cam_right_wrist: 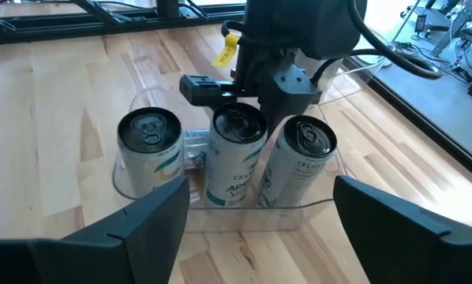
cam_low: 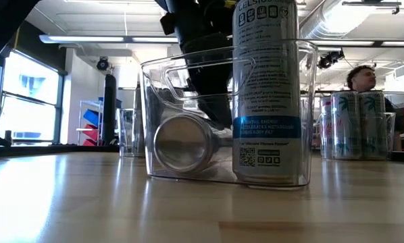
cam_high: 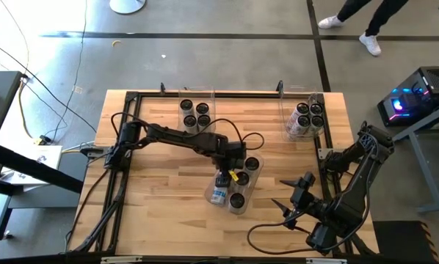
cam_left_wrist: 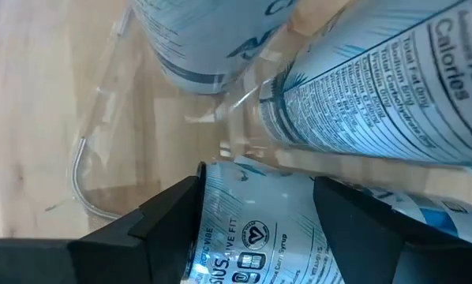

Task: Sort soda cans
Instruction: Adjust the white/blue soda cans

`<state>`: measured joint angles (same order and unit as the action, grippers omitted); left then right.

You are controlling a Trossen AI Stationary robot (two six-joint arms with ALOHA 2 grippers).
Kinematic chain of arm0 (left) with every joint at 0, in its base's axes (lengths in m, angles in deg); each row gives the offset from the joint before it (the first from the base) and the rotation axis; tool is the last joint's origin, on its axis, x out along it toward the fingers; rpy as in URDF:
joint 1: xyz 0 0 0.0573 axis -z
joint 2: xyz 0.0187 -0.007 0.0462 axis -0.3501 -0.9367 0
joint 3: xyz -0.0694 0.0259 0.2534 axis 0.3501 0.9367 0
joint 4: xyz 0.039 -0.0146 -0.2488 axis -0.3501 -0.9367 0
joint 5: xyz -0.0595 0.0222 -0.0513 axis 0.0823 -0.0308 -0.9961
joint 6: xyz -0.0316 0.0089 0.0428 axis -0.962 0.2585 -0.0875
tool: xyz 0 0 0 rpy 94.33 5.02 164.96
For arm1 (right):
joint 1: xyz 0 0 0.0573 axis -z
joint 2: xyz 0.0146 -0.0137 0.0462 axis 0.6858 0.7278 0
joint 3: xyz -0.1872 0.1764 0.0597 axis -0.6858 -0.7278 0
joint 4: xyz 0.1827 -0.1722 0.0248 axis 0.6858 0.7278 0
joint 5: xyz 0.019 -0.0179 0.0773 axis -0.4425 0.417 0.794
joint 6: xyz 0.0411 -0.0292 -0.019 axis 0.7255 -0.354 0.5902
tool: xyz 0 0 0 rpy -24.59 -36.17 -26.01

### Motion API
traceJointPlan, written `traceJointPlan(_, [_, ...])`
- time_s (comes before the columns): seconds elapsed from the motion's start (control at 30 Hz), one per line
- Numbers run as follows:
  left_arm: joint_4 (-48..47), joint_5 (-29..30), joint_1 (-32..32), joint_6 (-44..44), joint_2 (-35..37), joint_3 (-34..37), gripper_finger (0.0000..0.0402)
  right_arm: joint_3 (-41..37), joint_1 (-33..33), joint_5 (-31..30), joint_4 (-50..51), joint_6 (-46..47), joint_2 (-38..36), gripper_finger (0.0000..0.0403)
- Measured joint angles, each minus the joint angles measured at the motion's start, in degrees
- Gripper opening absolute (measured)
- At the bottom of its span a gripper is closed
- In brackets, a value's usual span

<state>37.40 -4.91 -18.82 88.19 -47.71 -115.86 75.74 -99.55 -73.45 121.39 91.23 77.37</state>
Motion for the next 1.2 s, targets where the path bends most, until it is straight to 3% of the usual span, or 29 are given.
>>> traceJointPlan(0.43, [-2.2, -4.6, -0.3, 0.1, 2.1, -0.1, 0.0243, 0.0, 0.0, 0.0, 0.2, 0.0, 0.0, 0.031])
traceJointPlan(0.93, [-4.8, -5.0, 0.0, 1.2, 7.3, -0.1, 0.0243, 0.0, 0.0, -0.1, 0.1, 0.0, 0.0, 0.031])
traceJointPlan(1.2, [-1.3, 2.2, 0.0, 6.7, 5.2, -0.1, 0.0243, 0.0, 0.0, -0.1, 0.2, -0.2, 0.0, 0.031])
